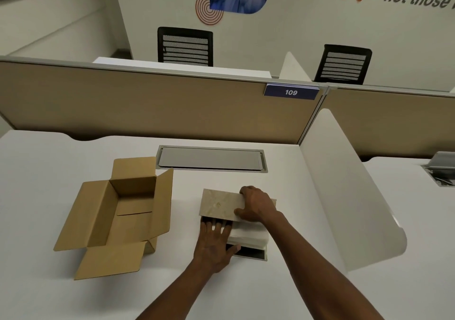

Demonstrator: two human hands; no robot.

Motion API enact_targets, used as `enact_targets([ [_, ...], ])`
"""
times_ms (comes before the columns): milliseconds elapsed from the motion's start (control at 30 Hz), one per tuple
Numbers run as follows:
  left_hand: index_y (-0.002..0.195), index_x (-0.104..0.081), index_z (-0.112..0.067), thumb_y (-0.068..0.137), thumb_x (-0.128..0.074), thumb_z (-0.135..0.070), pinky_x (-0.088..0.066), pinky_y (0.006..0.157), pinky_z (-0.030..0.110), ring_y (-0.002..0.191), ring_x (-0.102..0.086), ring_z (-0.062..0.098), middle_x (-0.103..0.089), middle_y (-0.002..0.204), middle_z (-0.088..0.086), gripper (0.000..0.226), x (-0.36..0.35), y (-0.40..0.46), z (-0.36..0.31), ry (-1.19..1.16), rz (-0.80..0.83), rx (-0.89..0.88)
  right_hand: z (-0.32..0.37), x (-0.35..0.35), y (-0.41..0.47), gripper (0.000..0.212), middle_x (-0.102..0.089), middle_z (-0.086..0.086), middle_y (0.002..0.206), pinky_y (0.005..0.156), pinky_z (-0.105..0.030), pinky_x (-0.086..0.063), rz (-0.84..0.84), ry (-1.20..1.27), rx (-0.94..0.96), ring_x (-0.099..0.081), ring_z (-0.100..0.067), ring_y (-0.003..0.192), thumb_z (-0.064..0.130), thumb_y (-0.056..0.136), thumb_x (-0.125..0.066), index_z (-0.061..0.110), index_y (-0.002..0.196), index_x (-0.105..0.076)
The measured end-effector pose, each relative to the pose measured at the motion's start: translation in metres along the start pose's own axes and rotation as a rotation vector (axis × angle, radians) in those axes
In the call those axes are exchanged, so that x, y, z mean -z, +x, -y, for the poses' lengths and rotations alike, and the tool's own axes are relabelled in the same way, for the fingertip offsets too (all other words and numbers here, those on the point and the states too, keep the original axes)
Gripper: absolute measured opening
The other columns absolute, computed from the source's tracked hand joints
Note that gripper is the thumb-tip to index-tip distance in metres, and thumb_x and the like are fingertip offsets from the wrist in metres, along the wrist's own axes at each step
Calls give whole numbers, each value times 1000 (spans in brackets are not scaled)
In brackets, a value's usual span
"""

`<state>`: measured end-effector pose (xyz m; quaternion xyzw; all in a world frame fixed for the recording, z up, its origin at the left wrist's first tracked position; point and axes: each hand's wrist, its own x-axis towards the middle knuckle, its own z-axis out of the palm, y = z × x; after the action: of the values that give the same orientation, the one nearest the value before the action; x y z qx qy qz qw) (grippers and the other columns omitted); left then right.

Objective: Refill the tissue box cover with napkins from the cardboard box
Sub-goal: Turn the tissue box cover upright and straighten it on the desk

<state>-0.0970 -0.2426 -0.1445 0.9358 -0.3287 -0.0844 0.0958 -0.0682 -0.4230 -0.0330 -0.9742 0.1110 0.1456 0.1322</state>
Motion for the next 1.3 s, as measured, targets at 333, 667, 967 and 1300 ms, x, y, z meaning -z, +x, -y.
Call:
enact_targets([
  [333, 149, -36, -21, 89, -36, -74, -27, 116, 50, 144, -32, 35, -38, 155, 11, 80, 2, 1, -9, -141, -81, 57, 7, 16, 30, 86, -59, -9, 138, 101, -39, -48, 196, -19, 15, -55, -27, 125, 73, 74, -72, 16, 136, -57],
  [667, 151, -34, -18, 96, -30, -62, -34, 111, 39, 142, -37, 22, -39, 155, 2, 71, 4, -39, -19, -141, -76, -91, -3, 17, 53, 68, -70, -6, 112, 77, -28, -50, 223, 191, 6, -62, -19, 96, 68, 72, -78, 14, 113, -69],
  [967, 140, -51, -28, 93, -21, -65, -36, 111, 23, 127, -53, 11, -58, 138, -8, 67, -6, -49, -30, -399, -43, -66, -1, 7, 53, 70, -65, -5, 116, 87, -34, -50, 279, 149, 44, -58, -20, 101, 69, 69, -79, 17, 114, -67],
  [1300, 137, -52, -22, 99, -43, -49, -32, 101, 14, 125, -50, 11, -56, 136, -5, 48, 2, -22, -27, -492, 41, 20, 9, -1, 37, 60, -67, -8, 101, 75, -32, -43, 318, 63, 146, -57, -22, 89, 65, 74, -78, 13, 102, -67],
])
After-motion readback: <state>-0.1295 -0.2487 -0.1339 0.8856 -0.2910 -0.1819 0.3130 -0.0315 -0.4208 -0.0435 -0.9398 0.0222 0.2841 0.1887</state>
